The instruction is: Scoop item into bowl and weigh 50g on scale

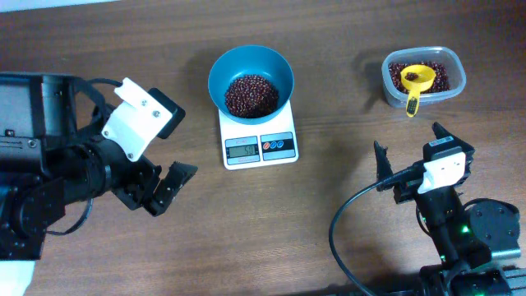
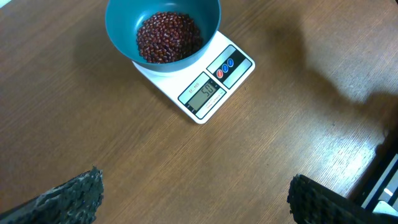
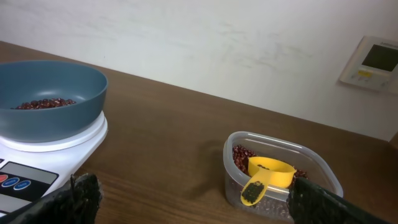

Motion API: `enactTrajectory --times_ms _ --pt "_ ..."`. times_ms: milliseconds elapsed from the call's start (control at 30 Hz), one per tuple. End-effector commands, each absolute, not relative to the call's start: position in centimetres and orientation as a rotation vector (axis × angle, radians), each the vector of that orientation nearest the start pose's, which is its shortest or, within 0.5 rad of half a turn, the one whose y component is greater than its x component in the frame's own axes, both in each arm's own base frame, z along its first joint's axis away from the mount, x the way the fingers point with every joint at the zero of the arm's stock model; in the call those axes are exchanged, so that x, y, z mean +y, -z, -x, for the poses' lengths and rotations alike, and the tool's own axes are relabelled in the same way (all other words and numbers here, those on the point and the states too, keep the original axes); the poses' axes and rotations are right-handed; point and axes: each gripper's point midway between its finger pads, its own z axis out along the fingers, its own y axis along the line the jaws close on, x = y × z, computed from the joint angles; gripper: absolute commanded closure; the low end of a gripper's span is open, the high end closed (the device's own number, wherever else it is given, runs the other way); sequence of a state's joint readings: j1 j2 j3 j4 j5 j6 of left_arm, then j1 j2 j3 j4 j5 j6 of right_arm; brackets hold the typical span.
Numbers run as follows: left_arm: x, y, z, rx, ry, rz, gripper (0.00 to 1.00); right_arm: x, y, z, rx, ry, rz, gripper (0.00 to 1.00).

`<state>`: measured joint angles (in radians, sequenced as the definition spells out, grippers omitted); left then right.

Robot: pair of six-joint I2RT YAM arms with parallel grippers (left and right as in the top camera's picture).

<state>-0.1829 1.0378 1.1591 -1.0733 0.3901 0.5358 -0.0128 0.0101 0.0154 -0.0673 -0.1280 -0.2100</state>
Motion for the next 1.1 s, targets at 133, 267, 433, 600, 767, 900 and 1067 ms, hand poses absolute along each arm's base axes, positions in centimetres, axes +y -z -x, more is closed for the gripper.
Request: enactTrajectory --times_ms 133,267,433,600,767,900,1067 --pt "-11.23 -24.23 -24.01 2.217 0.343 -1.026 0.01 1.88 -15.86 -24.51 1.618 0.068 0.256 0.01" --pt "-11.23 -24.23 -24.01 2.217 0.343 -1.026 0.01 1.58 -15.86 -24.53 1.619 0.077 0.247 0.01" --pt "-11.23 -24.23 -24.01 2.217 0.343 -1.026 0.01 1.16 -15.86 -24.56 1.621 0.091 0.233 0.01" --pt "-11.24 -24.24 -24.01 2.217 0.344 -1.026 0.01 1.17 -15.86 -24.56 1.621 0.09 0.233 0.01" --pt "-11.24 -24.24 -24.01 2.217 0.344 -1.026 0.01 1.21 -15.86 -24.56 1.621 0.089 0.234 0.01" --pt "-11.24 -24.24 -24.01 2.217 0.344 -1.026 0.01 1.21 -15.86 -24.56 1.621 0.089 0.234 0.01" --pt "-11.23 -24.23 -24.01 2.217 0.343 -1.026 0.01 1.21 -15.86 -24.56 1.621 0.089 0.234 0.01"
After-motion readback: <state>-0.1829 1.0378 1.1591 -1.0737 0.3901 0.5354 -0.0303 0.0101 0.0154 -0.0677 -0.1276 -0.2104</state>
